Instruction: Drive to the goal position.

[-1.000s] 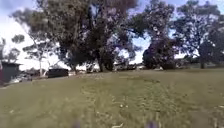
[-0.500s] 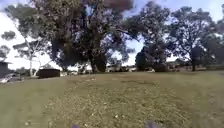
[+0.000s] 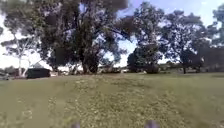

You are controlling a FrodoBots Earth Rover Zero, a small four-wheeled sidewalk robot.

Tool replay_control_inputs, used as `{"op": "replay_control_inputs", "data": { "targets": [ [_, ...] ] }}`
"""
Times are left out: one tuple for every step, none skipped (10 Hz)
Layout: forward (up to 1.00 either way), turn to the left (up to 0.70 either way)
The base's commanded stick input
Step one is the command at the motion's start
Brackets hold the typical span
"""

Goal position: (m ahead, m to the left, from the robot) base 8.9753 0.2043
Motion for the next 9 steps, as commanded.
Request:
{"op": "replay_control_inputs", "data": {
  "targets": [
    [0.70, 0.00],
    [0.70, 0.00],
    [0.70, 0.00],
    [0.70, 0.00],
    [0.70, 0.00],
    [0.70, 0.00],
    [0.70, 0.00],
    [0.70, 0.00],
    [0.70, 0.00]
  ]
}}
